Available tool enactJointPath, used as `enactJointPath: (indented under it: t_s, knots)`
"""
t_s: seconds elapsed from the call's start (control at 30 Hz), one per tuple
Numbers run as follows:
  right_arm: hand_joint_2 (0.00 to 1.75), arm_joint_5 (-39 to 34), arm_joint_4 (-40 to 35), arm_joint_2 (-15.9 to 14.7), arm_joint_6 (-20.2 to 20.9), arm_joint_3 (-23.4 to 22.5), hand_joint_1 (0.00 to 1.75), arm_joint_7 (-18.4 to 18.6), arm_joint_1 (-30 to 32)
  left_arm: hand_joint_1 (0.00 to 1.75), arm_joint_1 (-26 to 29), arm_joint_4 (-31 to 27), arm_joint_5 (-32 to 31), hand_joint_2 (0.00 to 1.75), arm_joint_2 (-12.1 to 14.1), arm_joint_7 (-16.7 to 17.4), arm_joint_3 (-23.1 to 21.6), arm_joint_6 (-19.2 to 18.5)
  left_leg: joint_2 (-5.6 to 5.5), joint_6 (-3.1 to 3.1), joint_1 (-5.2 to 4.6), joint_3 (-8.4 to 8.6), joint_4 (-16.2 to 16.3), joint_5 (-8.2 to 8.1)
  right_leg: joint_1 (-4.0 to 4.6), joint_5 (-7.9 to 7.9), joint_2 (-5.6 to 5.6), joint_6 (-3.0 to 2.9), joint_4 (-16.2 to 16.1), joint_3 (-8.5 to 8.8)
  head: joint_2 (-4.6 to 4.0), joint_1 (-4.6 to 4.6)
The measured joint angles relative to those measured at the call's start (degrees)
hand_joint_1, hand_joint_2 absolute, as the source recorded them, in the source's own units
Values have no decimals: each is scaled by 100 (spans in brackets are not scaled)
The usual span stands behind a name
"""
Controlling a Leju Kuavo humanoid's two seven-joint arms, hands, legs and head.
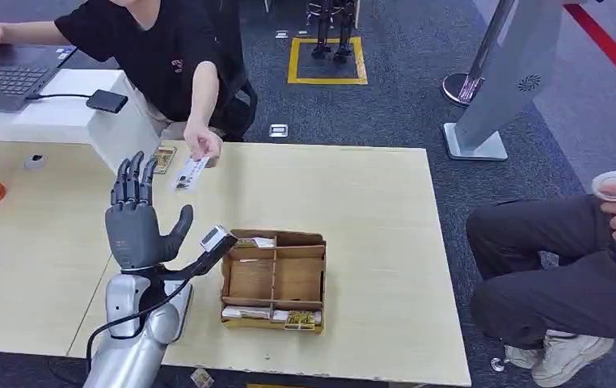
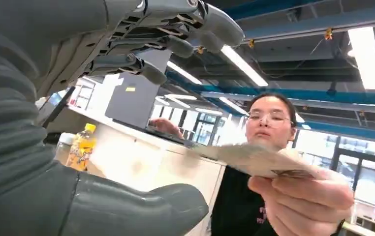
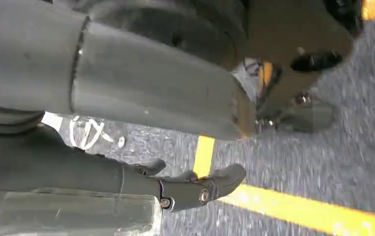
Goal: Pass the card to the sensor for recognition and then transmit it.
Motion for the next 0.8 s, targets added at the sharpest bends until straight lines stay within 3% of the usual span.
enactJointPath:
  t_s: [0.4,0.5,0.57,0.6,0.63,0.73,0.8]
  knots:
    - [0,-2,87,26,9,-2,0,-92,6,31,-43,0,96,175,-7,66,0,0,0,0,-2,0,3,0,-1,2,1,0,0,0,0,2]
    - [0,9,122,28,7,-2,0,-142,6,44,-97,9,118,175,-26,74,0,0,0,0,-1,0,2,1,-1,2,1,-1,0,0,0,2]
    - [0,11,142,28,0,-2,0,-168,6,110,-134,20,131,175,-28,74,0,2,0,0,-1,0,2,1,-1,3,1,-2,0,0,0,2]
    - [0,11,153,28,-4,-2,0,-175,6,110,-152,28,140,175,-28,72,0,0,0,0,-1,1,2,1,-1,3,1,-2,0,0,0,2]
    - [0,11,162,28,-7,-2,0,-175,6,157,-166,37,155,175,-28,57,0,2,0,0,-1,1,2,1,-1,3,1,-2,0,0,0,2]
    - [0,11,192,28,-11,-2,0,-184,6,175,-177,44,157,175,-31,11,0,2,0,0,-1,0,2,1,-1,3,1,-2,1,0,0,2]
    - [0,9,208,28,-20,-2,0,-203,7,175,-177,44,155,175,-31,-35,0,0,0,0,-1,0,2,1,-1,3,1,-2,1,0,0,2]
